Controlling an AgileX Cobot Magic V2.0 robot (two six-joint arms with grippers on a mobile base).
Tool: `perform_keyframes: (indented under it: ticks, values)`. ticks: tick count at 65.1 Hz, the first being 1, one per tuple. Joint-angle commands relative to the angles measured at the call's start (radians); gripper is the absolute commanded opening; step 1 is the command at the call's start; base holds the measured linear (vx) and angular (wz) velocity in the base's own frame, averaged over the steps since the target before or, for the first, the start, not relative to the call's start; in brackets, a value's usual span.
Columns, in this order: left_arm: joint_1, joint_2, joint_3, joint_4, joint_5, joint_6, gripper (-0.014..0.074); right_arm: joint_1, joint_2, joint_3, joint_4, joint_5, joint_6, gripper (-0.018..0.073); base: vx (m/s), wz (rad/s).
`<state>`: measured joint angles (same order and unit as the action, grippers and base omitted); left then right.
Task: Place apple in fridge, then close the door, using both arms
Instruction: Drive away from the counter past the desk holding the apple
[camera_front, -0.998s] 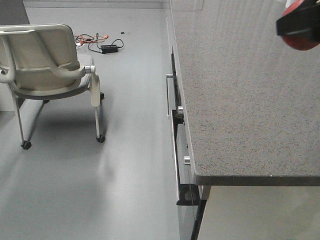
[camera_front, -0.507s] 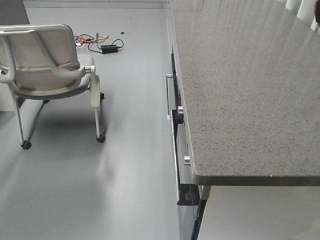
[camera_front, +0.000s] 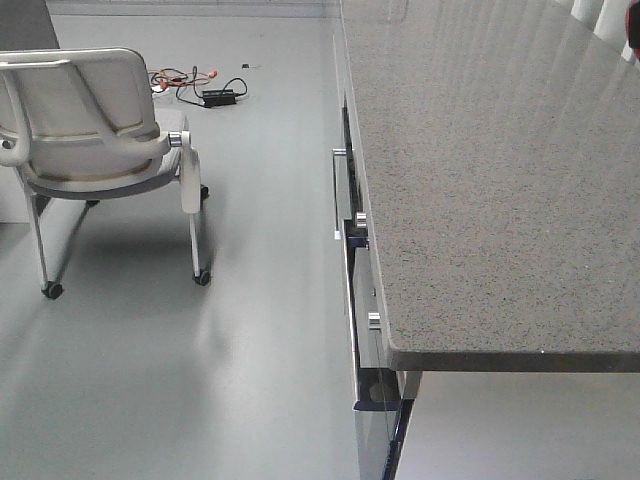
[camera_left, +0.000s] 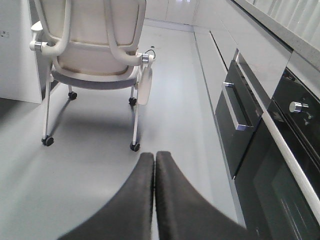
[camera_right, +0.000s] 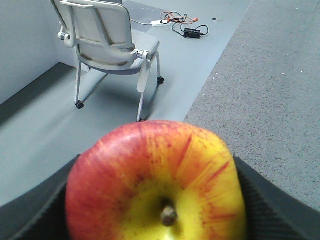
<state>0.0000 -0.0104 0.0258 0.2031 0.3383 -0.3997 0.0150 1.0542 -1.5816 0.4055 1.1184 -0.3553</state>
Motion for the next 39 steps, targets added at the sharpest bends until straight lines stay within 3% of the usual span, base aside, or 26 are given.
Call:
perform_keyframes:
  ticks: [1,39]
  values:
    - [0.000,-0.016,0.028,0.004,-0.070,-0.008,-0.0008,-0.003,-0.008,-0.029,0.026,-0.076,-0.010,-0.0011,0.00,0.00]
    - [0.000,-0.016,0.028,0.004,-0.070,-0.008,-0.0008,-0.003,-0.008,-0.029,0.026,-0.076,-0.010,-0.0011,0.00,0.01]
